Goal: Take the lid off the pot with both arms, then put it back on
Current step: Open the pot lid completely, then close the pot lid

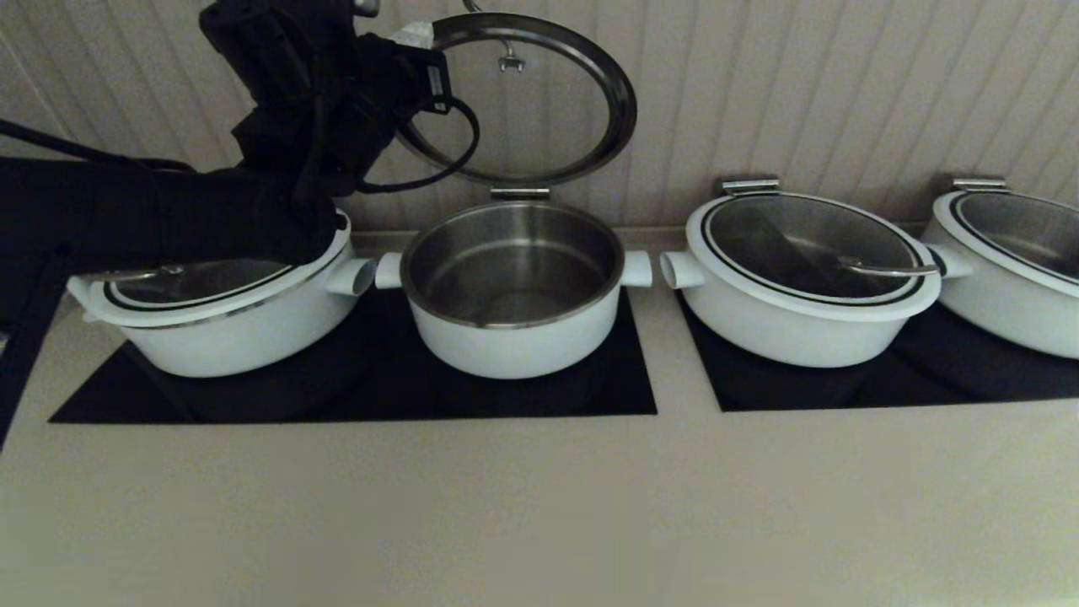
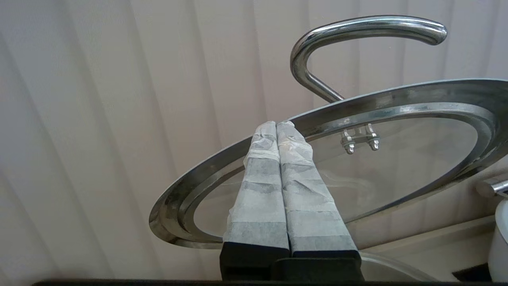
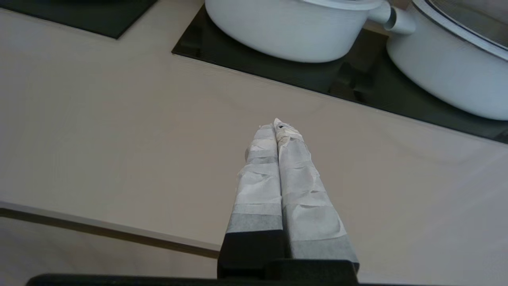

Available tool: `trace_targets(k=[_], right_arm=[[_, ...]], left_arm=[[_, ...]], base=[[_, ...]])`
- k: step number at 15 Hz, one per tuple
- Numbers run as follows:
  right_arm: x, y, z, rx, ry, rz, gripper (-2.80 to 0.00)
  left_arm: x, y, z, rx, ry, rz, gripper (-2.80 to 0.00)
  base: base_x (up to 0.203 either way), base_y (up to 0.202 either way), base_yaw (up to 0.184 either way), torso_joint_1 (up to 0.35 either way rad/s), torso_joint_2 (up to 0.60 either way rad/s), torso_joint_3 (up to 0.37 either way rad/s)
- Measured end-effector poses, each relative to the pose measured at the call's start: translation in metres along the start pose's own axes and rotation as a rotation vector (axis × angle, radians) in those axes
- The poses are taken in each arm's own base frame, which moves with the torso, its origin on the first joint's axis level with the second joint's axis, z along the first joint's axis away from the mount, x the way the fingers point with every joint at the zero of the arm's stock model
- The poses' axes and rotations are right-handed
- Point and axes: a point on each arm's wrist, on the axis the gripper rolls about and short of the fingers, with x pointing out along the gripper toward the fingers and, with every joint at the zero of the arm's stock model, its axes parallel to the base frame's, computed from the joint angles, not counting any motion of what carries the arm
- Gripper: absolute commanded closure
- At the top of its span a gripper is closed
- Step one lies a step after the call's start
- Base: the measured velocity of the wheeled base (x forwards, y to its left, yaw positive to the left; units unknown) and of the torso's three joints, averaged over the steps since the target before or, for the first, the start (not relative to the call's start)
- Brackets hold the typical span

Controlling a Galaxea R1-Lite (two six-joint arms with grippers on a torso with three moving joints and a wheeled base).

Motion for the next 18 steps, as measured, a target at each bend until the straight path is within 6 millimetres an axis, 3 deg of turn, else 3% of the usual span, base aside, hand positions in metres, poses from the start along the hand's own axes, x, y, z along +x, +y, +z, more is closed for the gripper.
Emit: trace_targets(k=[6,13,18], right_arm=[[0.000,0.000,0.000,0.000,0.001,0.001,0.00],[0.000,0.000,0.000,0.000,0.001,0.000,0.00],[0.000,0.000,0.000,0.000,0.000,0.000,0.00]], left_arm=[[0.002,-0.002,-0.010,0.002,0.026,-0.005,0.00],[-0.002,0.001,-0.004,0.006,0.031,0.021,0.00],[-0.020,0.003,0.001,0.038,0.078,0.015,0.00]], base=[[0.000,0.000,0.000,0.000,0.00,0.000],[0.000,0.000,0.000,0.000,0.00,0.000],[0.000,0.000,0.000,0.000,0.00,0.000]])
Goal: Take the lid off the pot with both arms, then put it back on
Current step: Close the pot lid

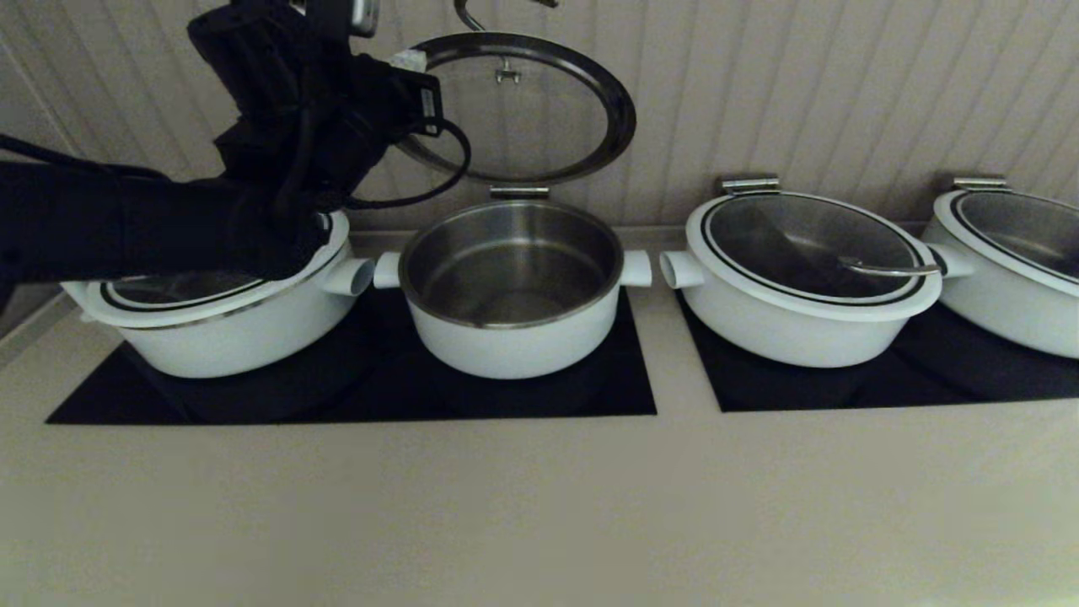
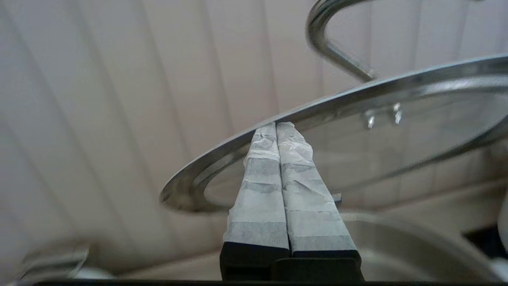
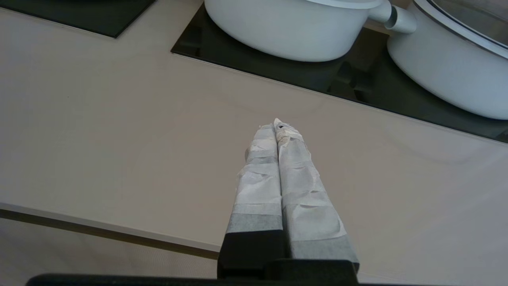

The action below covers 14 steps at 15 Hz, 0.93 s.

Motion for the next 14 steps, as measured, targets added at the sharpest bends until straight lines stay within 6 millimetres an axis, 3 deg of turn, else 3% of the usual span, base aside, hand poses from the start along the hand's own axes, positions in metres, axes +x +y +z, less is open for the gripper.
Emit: trace_targets(k=[8,14], right_arm=[[0.000,0.000,0.000,0.000,0.000,0.000,0.00],[0.000,0.000,0.000,0.000,0.002,0.000,0.00]], left_arm=[[-0.063,0.008,0.000,0.022,0.140,-0.033,0.00],[-0.065,0.038,0.028,0.169,0.024,-0.111,0.00]], base=[[0.000,0.000,0.000,0.000,0.00,0.000],[0.000,0.000,0.000,0.000,0.00,0.000]])
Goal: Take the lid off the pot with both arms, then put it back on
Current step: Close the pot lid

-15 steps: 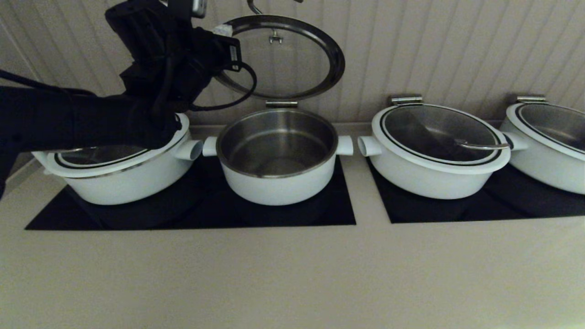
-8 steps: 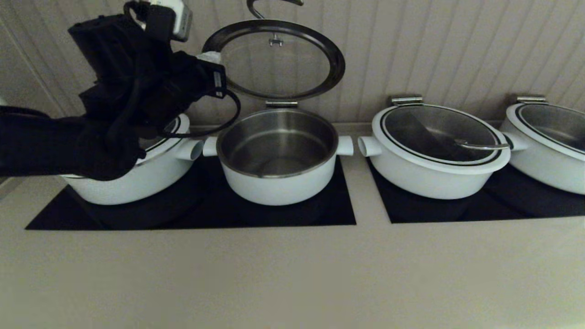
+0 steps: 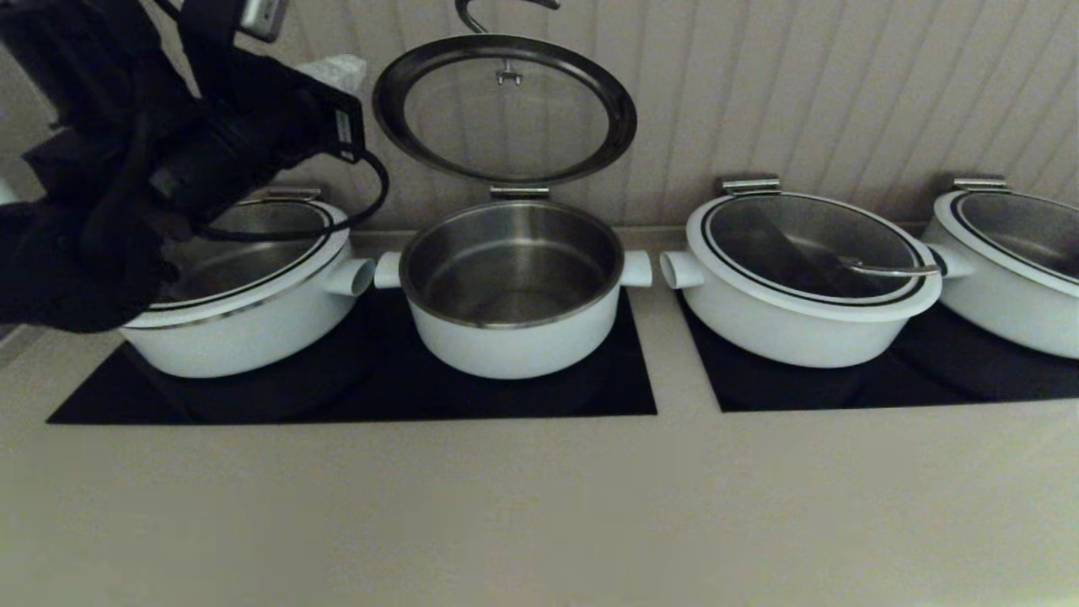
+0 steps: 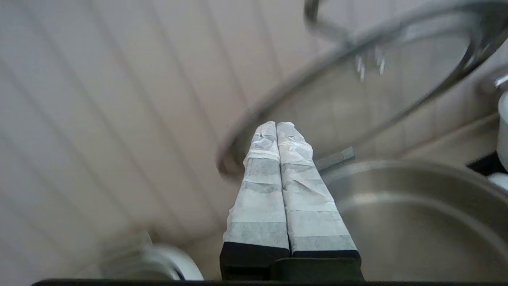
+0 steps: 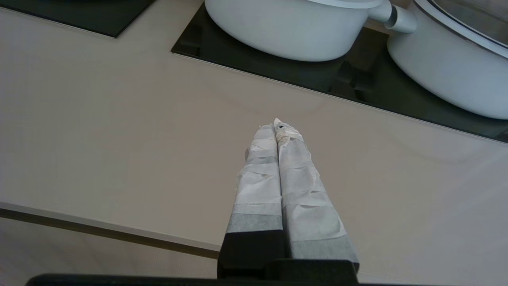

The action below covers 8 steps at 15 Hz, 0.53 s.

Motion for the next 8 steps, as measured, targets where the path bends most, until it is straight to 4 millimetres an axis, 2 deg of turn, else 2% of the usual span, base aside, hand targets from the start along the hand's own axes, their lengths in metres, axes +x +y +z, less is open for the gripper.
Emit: trace_targets(k=[8], right_arm=[[0.000,0.000,0.000,0.000,0.000,0.001,0.00]], left_arm=[[0.031,0.038,0.035,0.167,-0.186,-0.099,0.00]], base=[[0.000,0.000,0.000,0.000,0.00,0.000]])
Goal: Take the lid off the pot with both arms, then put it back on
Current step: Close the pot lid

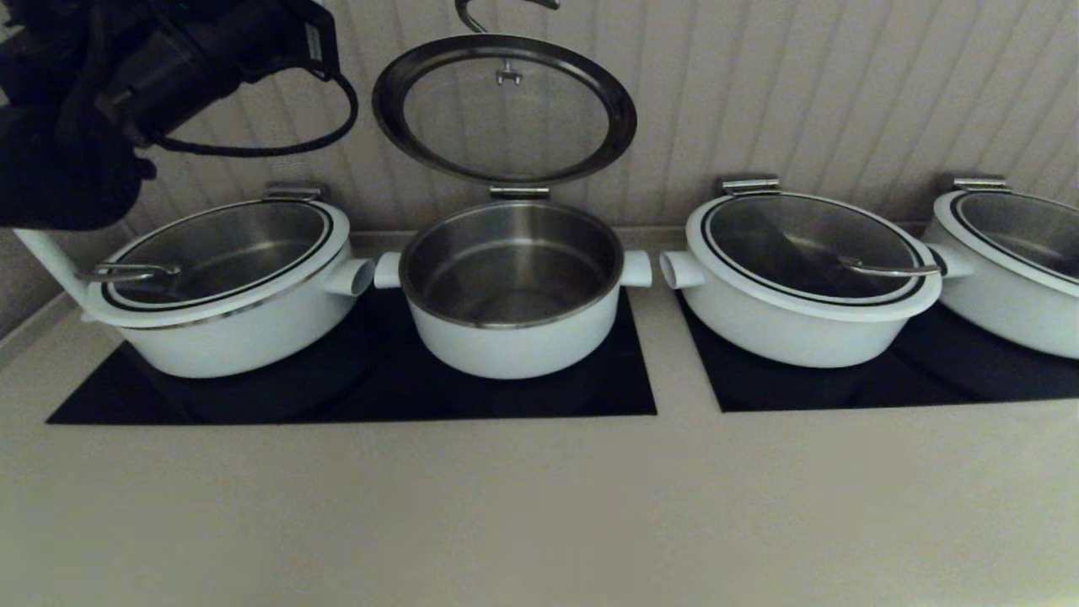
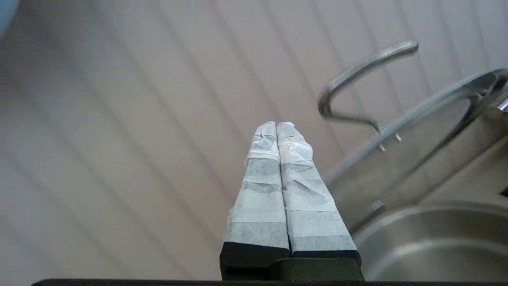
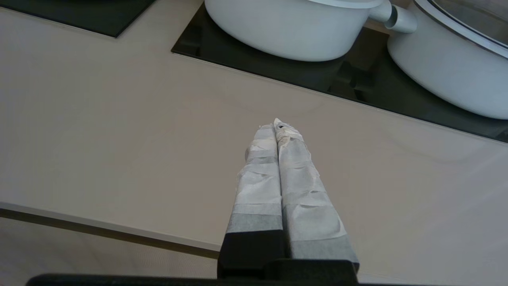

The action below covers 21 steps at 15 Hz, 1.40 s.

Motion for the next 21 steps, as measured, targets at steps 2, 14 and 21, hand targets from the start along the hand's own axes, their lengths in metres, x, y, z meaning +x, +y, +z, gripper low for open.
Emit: trace_targets(k=[2,14,21], right_arm=[[0.000,0.000,0.000,0.000,0.000,0.000,0.00],[0.000,0.000,0.000,0.000,-0.001,-0.001,0.00],[0.000,0.000,0.001,0.000,-0.010,-0.003,0.00]], left_arm=[[0.009,0.005,-0.001,0.057,-0.033,-0.046,0.00],[0.028,-0.010,-0.048,0.218,0.055,-0.156,0.00],[0.029,-0.013,-0.054,0.244,0.087,-0.180,0.00]], base=[[0.000,0.000,0.000,0.000,0.00,0.000],[0.000,0.000,0.000,0.000,0.00,0.000],[0.000,0.000,0.000,0.000,0.00,0.000]])
